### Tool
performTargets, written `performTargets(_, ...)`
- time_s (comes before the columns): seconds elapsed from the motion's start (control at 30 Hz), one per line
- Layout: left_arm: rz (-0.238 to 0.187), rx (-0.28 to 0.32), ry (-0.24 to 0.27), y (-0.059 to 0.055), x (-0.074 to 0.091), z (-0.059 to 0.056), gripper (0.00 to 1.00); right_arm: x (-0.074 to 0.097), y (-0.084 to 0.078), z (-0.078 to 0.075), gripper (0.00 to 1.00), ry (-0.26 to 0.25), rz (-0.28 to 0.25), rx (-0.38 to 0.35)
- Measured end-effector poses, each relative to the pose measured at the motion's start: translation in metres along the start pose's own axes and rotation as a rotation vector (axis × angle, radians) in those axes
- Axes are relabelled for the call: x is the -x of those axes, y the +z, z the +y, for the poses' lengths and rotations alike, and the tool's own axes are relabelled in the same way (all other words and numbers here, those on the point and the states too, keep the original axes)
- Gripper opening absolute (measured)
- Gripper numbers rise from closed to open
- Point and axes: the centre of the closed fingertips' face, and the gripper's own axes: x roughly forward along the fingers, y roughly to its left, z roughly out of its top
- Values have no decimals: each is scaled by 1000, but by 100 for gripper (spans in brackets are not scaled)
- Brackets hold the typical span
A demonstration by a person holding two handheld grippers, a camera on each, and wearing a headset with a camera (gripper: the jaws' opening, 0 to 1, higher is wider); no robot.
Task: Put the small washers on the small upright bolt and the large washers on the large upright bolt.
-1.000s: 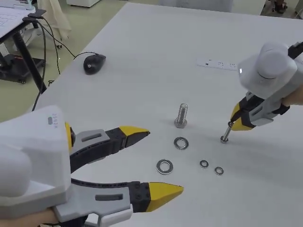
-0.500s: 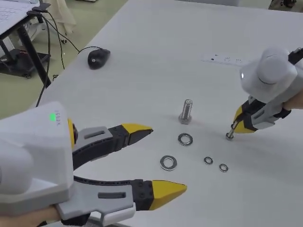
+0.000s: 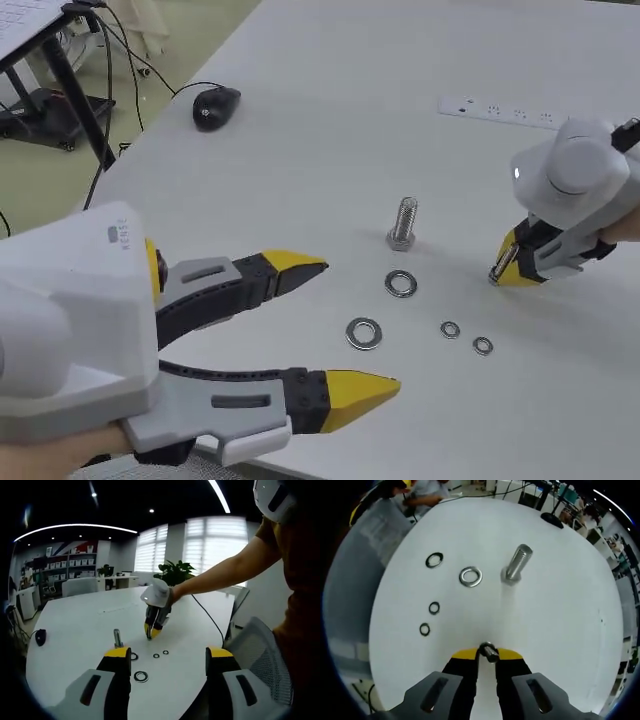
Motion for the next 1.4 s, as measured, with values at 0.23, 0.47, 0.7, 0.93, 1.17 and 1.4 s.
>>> performTargets(0.23, -4, -3, 1, 2, 0, 2, 59, 5, -2, 0, 19, -8, -2, -1)
performTargets(0.47, -3, -20, -6, 5, 1, -2, 59, 17, -3, 5, 18, -24, -4, -14)
performTargets(0.7, -4, -45, -15, 7, 4, -10, 59, 28, 0, 21, 18, -42, -17, -21)
performTargets(0.93, -4, -64, -23, 7, 8, -22, 59, 29, 14, 53, 18, -14, -35, -19)
performTargets(1.17, -13, -77, -24, 9, 14, -29, 59, 22, 23, 77, 18, 12, -42, -6)
performTargets(1.4, -10, -84, -20, 8, 19, -31, 60, 8, 23, 88, 18, 32, -28, 3)
